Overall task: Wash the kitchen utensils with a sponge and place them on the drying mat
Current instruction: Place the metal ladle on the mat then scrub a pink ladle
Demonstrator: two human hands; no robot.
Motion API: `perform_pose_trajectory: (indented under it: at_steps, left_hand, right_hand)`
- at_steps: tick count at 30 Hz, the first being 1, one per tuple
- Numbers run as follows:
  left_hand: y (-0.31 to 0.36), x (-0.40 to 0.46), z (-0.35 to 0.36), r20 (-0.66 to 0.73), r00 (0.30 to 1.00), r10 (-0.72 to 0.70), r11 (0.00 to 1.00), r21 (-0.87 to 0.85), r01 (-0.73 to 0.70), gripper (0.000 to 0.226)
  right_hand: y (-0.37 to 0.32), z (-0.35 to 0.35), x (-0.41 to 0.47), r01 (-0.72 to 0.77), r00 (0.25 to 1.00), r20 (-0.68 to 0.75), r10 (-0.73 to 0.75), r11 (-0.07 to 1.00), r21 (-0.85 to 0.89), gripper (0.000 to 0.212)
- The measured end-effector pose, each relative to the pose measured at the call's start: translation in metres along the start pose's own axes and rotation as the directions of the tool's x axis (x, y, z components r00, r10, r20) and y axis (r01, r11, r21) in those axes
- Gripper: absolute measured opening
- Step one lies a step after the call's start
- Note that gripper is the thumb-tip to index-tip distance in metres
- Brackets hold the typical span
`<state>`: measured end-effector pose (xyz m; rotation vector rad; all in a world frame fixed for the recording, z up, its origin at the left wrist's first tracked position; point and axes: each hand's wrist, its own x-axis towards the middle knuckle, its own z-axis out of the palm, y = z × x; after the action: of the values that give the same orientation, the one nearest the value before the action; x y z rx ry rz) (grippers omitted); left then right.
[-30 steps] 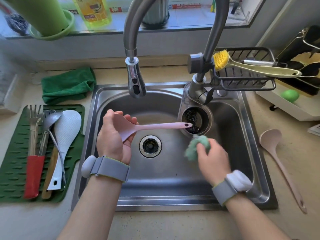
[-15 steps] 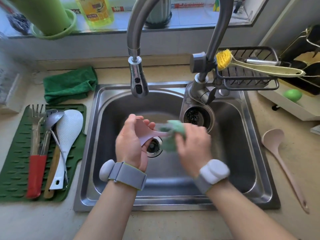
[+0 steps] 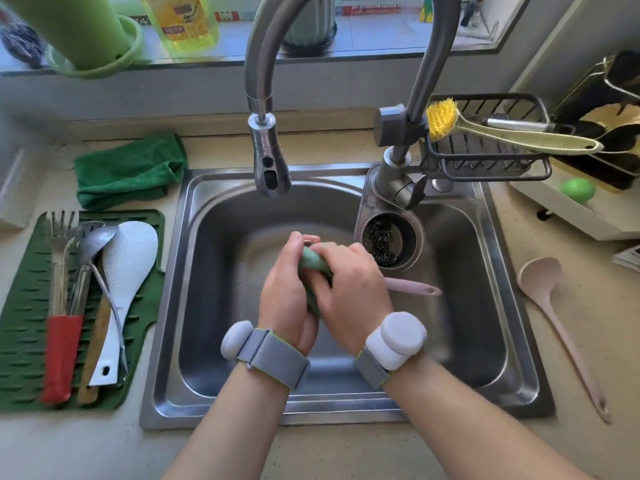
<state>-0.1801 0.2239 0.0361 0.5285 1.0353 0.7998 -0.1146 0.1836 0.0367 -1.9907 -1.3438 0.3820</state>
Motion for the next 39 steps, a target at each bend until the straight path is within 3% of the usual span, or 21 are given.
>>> perform_pose_trajectory:
  at_steps: [3,5,6,7,9,11,14,17,19,20,22,23,24,25,26,28,29,31,33,35,39]
  left_hand:
    - [-0.005,0.0,-0.001,-0.007,0.997,-0.075,0.997,-0.017,0.075,0.03]
    - [-0.005,0.002,-0.004,0.001,0.996,-0.093,0.99,-0.107,0.092,0.032]
    - [-0.003,0.004,-0.005,0.012,0.996,-0.093,0.987,-0.133,0.094,0.034]
    - [-0.001,0.005,-0.007,0.022,0.995,-0.099,0.984,-0.147,0.101,0.036]
    - [0.002,0.007,-0.008,0.042,0.992,-0.115,0.976,-0.182,0.121,0.035]
    - [0.003,0.006,-0.004,0.052,0.992,-0.112,0.982,-0.149,0.119,0.034]
    - [0.001,0.005,0.001,-0.034,0.998,-0.055,0.998,-0.041,0.054,0.031]
    - [-0.005,0.006,0.002,-0.057,0.998,0.034,0.998,0.05,-0.031,0.029]
    - [-0.006,0.006,-0.004,-0.039,0.999,0.033,0.999,0.028,-0.032,0.03]
    - [-0.004,0.005,-0.007,-0.022,0.999,0.027,1.0,0.007,-0.027,0.031]
    - [0.0,0.003,-0.011,0.011,0.999,0.03,0.999,-0.03,-0.029,0.031]
    - [0.002,0.002,-0.011,0.013,0.999,0.038,0.998,-0.044,-0.037,0.031]
    - [0.004,0.001,-0.011,0.003,0.999,0.041,0.998,-0.055,-0.041,0.03]
    - [0.004,-0.001,-0.01,-0.013,0.999,0.031,0.997,-0.068,-0.032,0.029]
    - [0.004,-0.001,-0.01,-0.022,1.0,0.009,0.997,-0.08,-0.011,0.03]
    - [0.004,0.0,-0.011,0.013,0.998,-0.069,0.99,-0.126,0.07,0.034]
    - [0.007,0.0,-0.012,0.038,0.993,-0.111,0.982,-0.151,0.116,0.037]
    - [0.011,0.002,-0.015,0.039,0.989,-0.144,0.971,-0.187,0.149,0.038]
    - [0.011,0.003,-0.016,0.009,0.993,-0.121,0.981,-0.152,0.121,0.036]
    - [0.011,0.0,-0.01,-0.038,0.996,-0.086,0.993,-0.082,0.083,0.032]
    - [0.012,0.002,-0.008,-0.161,0.987,-0.005,1.0,-0.028,0.0,0.022]
  right_hand:
    - [-0.016,0.004,-0.002,-0.469,0.881,0.055,0.469,0.856,0.219,0.011]
    - [-0.019,0.003,0.004,-0.537,0.839,0.246,0.485,0.664,0.52,0.009]
    - [-0.019,0.001,0.006,-0.468,0.882,0.254,0.398,0.663,0.584,0.015]
    - [-0.016,0.0,0.006,-0.324,0.946,0.181,0.269,0.766,0.555,0.022]
    - [-0.006,0.002,0.003,0.072,0.996,0.041,-0.079,0.988,0.133,0.027]
    - [0.008,0.002,-0.001,0.277,0.959,0.017,-0.283,0.919,-0.281,0.025]
    - [0.01,0.002,-0.007,0.201,0.978,0.025,-0.205,0.917,-0.344,0.023]
    - [-0.004,0.005,-0.003,-0.206,0.956,0.218,0.197,0.979,0.016,0.023]
    - [-0.009,0.005,0.005,-0.56,0.817,0.414,0.4,0.723,0.406,0.016]
    - [-0.012,0.004,0.008,-0.685,0.728,0.529,0.436,0.433,0.585,0.015]
    - [-0.02,0.0,0.006,-0.66,0.657,0.653,0.376,-0.131,0.74,0.019]
    - [-0.022,0.0,0.004,-0.588,0.674,0.642,0.367,-0.26,0.766,0.021]
    - [-0.024,0.002,0.001,-0.532,0.712,0.596,0.372,-0.268,0.803,0.022]
    - [-0.025,0.004,-0.003,-0.495,0.769,0.498,0.402,-0.118,0.861,0.022]
    - [-0.024,0.006,-0.005,-0.435,0.848,0.331,0.413,0.185,0.881,0.022]
    - [-0.018,0.011,-0.009,-0.139,0.984,-0.006,0.18,0.778,0.613,0.023]
    - [-0.015,0.015,-0.011,0.028,0.996,-0.09,0.009,0.919,0.394,0.024]
    - [-0.009,0.019,-0.011,0.213,0.971,-0.103,-0.216,0.976,-0.037,0.02]
    - [-0.006,0.019,-0.012,0.255,0.953,-0.072,-0.294,0.908,-0.331,0.011]
    - [-0.001,0.016,-0.012,0.228,0.96,-0.061,-0.272,0.893,-0.387,0.011]
    - [0.032,-0.007,-0.022,0.0,0.991,-0.134,-0.029,0.978,-0.211,0.027]
